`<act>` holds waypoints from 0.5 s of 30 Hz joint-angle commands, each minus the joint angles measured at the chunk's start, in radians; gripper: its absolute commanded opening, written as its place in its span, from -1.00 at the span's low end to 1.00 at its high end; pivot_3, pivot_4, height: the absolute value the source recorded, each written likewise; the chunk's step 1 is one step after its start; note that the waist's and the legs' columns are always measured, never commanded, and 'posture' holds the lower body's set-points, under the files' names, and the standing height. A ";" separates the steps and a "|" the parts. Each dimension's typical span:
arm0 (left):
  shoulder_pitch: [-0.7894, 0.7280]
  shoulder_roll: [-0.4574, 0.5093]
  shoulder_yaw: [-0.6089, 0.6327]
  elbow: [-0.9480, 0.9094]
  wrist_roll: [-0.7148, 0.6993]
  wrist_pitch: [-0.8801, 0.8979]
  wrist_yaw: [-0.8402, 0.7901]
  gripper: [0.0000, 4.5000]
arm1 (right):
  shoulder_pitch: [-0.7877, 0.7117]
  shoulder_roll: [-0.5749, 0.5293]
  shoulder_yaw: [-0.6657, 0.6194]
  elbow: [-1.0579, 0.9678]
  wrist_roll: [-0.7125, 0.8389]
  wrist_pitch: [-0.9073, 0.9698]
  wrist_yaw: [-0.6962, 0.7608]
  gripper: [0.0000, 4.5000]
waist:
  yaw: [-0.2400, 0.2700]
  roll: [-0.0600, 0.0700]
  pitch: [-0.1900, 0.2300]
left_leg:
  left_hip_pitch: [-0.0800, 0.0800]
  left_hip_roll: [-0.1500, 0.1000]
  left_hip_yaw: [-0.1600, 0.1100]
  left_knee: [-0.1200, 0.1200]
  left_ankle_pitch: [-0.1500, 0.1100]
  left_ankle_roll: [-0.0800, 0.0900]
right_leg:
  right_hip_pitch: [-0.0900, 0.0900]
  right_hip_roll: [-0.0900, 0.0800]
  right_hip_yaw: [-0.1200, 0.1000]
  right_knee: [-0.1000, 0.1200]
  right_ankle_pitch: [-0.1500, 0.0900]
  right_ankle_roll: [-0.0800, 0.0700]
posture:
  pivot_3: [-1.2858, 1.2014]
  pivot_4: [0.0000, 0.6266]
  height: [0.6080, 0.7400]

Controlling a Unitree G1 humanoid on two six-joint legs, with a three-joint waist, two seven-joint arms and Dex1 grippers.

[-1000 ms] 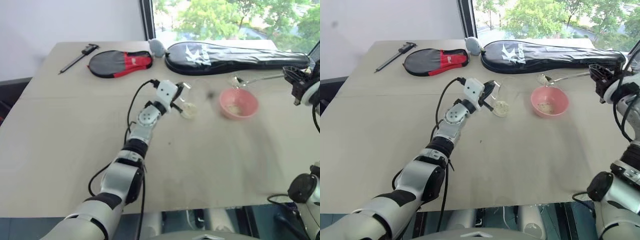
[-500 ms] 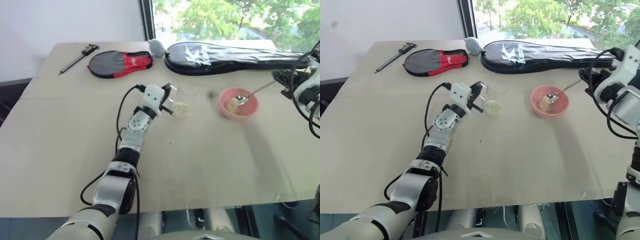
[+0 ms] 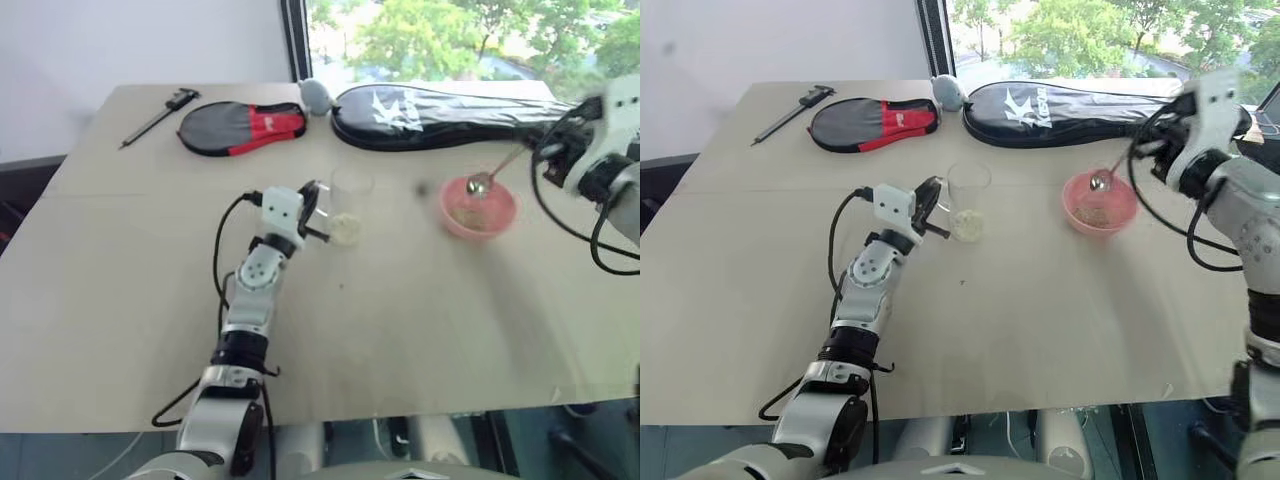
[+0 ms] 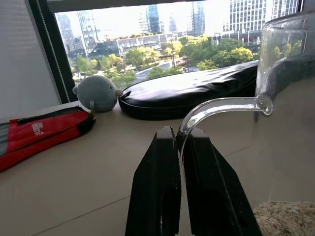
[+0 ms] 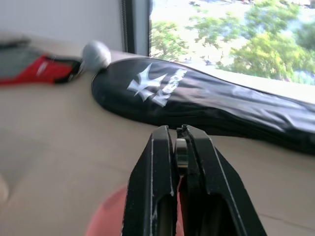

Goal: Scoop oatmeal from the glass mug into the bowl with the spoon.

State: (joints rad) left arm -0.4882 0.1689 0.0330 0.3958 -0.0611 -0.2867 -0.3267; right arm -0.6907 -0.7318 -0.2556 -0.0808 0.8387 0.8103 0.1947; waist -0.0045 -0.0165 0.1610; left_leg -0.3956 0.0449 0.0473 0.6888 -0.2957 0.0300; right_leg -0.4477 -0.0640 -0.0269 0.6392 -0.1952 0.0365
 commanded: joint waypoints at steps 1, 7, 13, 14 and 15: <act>0.028 0.004 -0.006 -0.089 -0.020 0.005 -0.020 -0.96 | -0.122 0.105 -0.139 -0.033 0.224 0.083 -0.113 -1.00 | -0.005 0.000 0.000 | 0.001 0.000 0.000 0.000 0.000 0.000 | 0.000 0.001 0.000 0.001 0.000 0.000 | 0.03 -0.52 1.00; 0.073 -0.002 -0.011 -0.137 -0.017 0.008 -0.016 -0.96 | -0.205 0.289 -0.154 -0.048 0.512 0.198 -0.303 -1.00 | -0.006 0.001 0.000 | 0.001 0.001 0.000 0.000 0.000 0.000 | 0.000 0.001 0.000 0.002 0.000 0.000 | 0.03 -0.52 1.00; 0.100 -0.005 -0.010 -0.160 -0.012 -0.005 -0.004 -0.96 | -0.194 0.303 -0.069 -0.053 0.595 0.281 -0.317 -1.00 | -0.003 0.001 0.000 | -0.001 0.000 0.000 0.000 0.000 0.000 | 0.000 -0.001 0.000 0.001 0.000 0.000 | 0.03 -0.52 1.00; 0.102 -0.006 -0.010 -0.163 -0.012 -0.006 -0.003 -0.96 | -0.190 0.300 -0.056 -0.052 0.591 0.288 -0.311 -1.00 | -0.003 0.001 0.000 | -0.001 0.000 0.000 0.000 0.000 0.000 | 0.000 -0.001 0.000 0.001 0.000 0.000 | 0.03 -0.52 1.00; 0.104 -0.006 -0.011 -0.166 -0.013 -0.008 -0.003 -0.96 | -0.187 0.301 -0.041 -0.051 0.588 0.296 -0.307 -1.00 | -0.004 0.001 0.000 | -0.001 0.000 0.000 0.000 0.000 0.000 | 0.000 -0.001 -0.001 0.001 0.000 0.000 | 0.03 -0.52 1.00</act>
State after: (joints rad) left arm -0.3905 0.1653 0.0222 0.2774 -0.0690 -0.2718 -0.3374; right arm -0.8674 -0.4184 -0.3007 -0.0979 1.4045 1.0983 -0.1255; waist -0.0086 -0.0158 0.1606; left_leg -0.3961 0.0450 0.0467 0.6887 -0.2960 0.0305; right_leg -0.4477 -0.0647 -0.0276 0.6404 -0.1951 0.0364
